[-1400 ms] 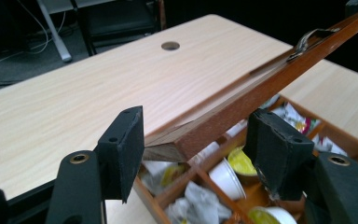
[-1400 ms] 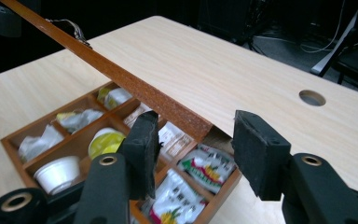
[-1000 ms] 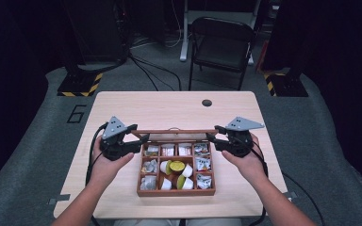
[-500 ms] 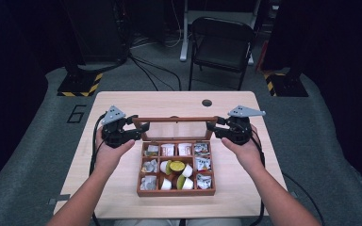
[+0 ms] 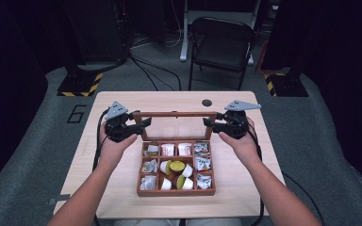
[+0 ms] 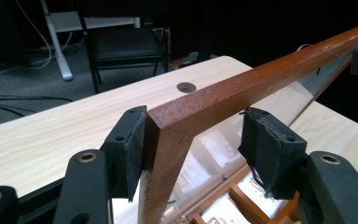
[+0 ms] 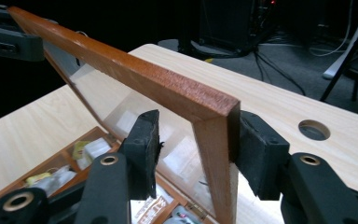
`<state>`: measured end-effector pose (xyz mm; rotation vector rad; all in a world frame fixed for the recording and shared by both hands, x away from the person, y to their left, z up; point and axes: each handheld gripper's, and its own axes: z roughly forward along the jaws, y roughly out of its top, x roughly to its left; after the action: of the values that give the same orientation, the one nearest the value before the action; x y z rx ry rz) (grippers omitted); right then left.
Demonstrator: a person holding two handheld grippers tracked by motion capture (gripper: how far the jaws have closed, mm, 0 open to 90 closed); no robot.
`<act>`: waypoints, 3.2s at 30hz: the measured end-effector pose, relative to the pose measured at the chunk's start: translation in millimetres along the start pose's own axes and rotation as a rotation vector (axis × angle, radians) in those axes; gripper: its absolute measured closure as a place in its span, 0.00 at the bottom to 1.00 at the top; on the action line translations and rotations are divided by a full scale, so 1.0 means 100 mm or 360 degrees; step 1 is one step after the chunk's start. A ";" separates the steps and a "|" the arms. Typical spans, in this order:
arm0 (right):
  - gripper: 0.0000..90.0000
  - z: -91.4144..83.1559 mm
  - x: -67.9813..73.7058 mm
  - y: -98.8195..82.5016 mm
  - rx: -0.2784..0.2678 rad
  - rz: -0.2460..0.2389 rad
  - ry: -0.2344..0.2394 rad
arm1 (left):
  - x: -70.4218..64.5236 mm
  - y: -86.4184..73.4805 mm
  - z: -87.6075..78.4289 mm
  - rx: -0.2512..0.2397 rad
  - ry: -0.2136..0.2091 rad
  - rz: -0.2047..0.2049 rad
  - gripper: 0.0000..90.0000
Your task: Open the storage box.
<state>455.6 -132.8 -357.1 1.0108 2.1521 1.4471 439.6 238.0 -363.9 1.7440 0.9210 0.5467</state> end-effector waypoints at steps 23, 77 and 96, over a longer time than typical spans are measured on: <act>0.58 0.22 -0.12 -0.11 -0.0026 -0.0004 -0.0047 | 0.15 -0.22 0.28 0.0042 -0.0004 -0.0085 0.45; 0.53 0.60 -0.22 -0.66 0.0148 0.0156 -0.0082 | 0.28 -0.79 0.59 0.0151 -0.0047 -0.0268 0.44; 0.60 0.69 -0.29 -0.76 0.0175 0.0217 -0.0099 | 0.28 -0.88 0.68 0.0173 -0.0011 -0.0276 0.48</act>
<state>491.9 -126.2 -456.5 1.2472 2.1751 1.3490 478.1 234.8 -471.6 1.7409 1.1025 0.3837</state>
